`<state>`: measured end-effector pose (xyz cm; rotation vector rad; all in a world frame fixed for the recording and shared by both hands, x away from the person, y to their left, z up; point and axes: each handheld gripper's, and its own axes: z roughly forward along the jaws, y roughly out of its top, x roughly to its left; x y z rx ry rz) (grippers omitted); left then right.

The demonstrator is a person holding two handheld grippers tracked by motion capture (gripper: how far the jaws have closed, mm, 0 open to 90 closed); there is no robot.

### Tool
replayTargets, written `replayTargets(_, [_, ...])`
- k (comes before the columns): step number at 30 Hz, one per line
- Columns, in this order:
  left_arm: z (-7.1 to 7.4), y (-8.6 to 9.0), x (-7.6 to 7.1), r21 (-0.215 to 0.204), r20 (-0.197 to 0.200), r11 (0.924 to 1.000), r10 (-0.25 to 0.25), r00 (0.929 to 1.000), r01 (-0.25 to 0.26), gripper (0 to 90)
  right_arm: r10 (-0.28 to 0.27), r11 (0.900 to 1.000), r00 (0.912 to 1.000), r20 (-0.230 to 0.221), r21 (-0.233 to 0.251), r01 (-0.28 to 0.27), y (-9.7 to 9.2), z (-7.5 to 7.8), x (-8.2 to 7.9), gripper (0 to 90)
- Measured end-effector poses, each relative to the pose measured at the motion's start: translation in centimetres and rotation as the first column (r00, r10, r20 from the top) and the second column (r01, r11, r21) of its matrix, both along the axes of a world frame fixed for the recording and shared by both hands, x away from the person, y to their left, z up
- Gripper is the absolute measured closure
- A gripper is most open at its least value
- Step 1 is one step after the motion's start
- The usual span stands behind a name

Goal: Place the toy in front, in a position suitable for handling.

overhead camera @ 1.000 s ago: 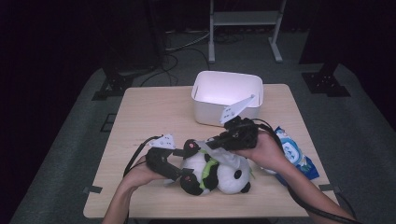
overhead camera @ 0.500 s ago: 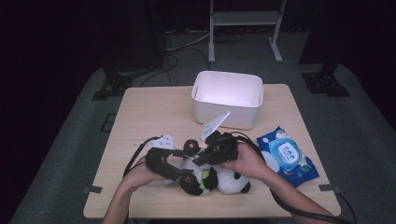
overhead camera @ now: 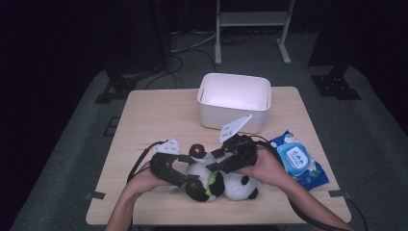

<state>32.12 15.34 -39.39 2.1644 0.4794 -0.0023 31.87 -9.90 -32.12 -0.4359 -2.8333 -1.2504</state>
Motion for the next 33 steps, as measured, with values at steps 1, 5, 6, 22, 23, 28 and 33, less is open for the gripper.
replayTargets(1, [0.0,0.0,0.0,0.000,0.000,1.0000,0.000,1.0000,0.000,19.4,-0.009,1.0000,0.9999,0.006,-0.001,0.009,-0.3,0.1,-0.1,52.4])
replayTargets(5, [0.0,0.0,0.0,-0.001,0.000,1.0000,0.000,1.0000,0.000,19.4,-0.030,0.9993,0.9989,0.035,-0.020,0.031,-1.4,0.0,-0.3,56.1])
replayTargets(6, [0.0,0.0,0.0,-0.001,0.000,1.0000,0.000,1.0000,0.000,19.4,-0.032,0.9992,0.9987,0.038,-0.021,0.033,-1.7,-0.1,-0.3,57.6])
replayTargets(22, [-0.3,-0.2,-0.1,0.011,-0.010,0.9998,-0.014,0.9999,0.014,19.6,-0.026,0.9873,0.9929,0.116,-0.153,0.044,0.1,-2.8,-0.1,56.9])
replayTargets(23, [-0.3,-0.2,-0.1,0.013,-0.011,0.9998,-0.013,0.9999,0.013,19.6,-0.027,0.9872,0.9925,0.119,-0.153,0.045,0.4,-3.2,0.1,57.2])
replayTargets(28, [-0.2,-0.2,-0.1,0.032,0.000,0.9993,-0.022,0.9998,0.022,19.5,-0.035,0.9894,0.9931,0.112,-0.136,0.050,0.7,-4.1,0.3,64.6])
replayTargets(33, [0.8,-0.3,-0.8,0.052,0.056,0.9979,-0.041,0.9976,0.038,17.8,-0.036,0.9934,0.9943,0.101,-0.105,0.047,0.1,-4.5,-0.2,69.3])
